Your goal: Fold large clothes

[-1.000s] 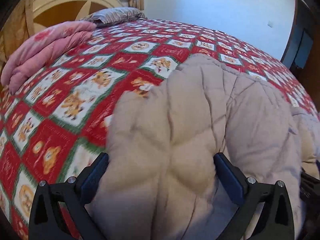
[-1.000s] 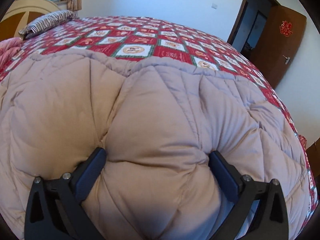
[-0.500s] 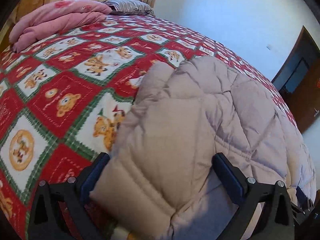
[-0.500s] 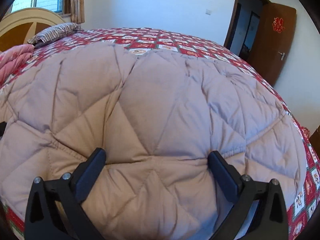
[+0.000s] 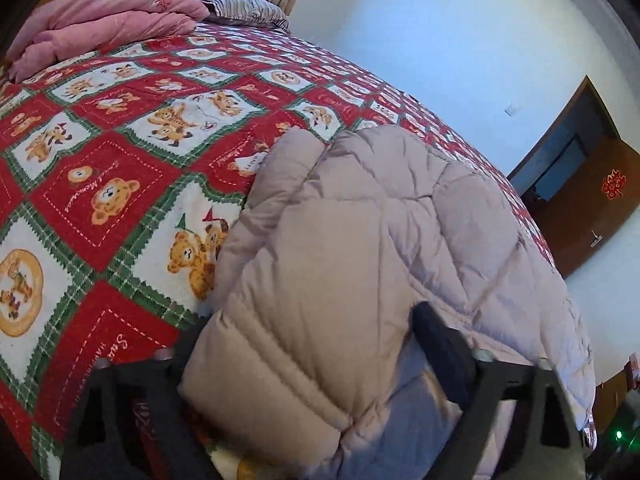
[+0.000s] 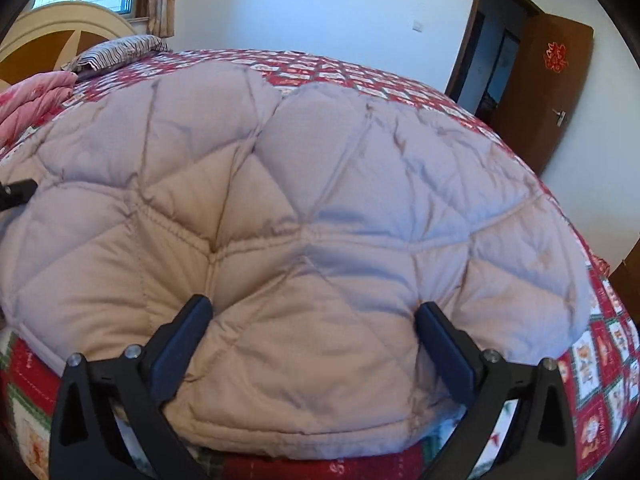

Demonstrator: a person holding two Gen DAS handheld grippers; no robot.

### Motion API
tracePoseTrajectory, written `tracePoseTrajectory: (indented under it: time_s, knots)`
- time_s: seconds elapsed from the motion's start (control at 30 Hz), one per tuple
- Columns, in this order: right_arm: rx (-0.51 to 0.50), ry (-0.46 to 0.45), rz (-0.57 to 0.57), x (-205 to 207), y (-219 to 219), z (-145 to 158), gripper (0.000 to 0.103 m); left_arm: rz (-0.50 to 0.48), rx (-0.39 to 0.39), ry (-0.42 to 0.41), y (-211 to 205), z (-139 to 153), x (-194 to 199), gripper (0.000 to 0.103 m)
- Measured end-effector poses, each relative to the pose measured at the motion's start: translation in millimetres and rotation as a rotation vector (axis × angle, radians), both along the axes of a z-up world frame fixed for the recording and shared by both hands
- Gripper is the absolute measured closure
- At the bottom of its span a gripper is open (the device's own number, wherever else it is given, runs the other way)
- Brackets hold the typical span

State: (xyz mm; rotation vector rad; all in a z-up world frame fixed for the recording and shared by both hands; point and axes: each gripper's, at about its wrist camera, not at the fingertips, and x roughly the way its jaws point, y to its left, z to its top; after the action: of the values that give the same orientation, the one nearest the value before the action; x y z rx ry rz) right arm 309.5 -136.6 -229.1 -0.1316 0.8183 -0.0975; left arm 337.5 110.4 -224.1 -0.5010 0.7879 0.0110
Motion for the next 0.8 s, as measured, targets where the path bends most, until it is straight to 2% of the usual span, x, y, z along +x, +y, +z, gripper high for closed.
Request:
tracePoseTrajectory:
  time_s: [0.07,0.13,0.23,0.4,0.6,0.8]
  knots:
    - [-0.001,0.017,-0.003,6.5,0.7,0.4,0.0,-0.016,-0.009,0.003,-1.0,2.4,-0.3,0.043]
    - [-0.005,0.017,-0.002,8.8,1.4,0.5,0.0,-0.025,-0.018,-0.023,-1.2,8.4,-3.9,0.059]
    - [-0.016,0.012,-0.006,7.0,3.1,0.8,0.0,-0.048,-0.017,-0.042,-3.1,16.9,-6.9,0.067]
    - [-0.015,0.019,-0.014,8.2,3.5,1.3,0.0,-0.077,-0.023,-0.092,2.3,32.6,-18.8,0.074]
    - [-0.043,0.028,-0.013,1.4,14.8,1.3,0.0,-0.09,-0.053,-0.123,13.4,41.2,-38.4,0.076]
    - [-0.06,0.011,-0.008,-12.6,31.3,0.6,0.0,-0.077,-0.038,-0.132,31.0,47.7,-57.7,0.076]
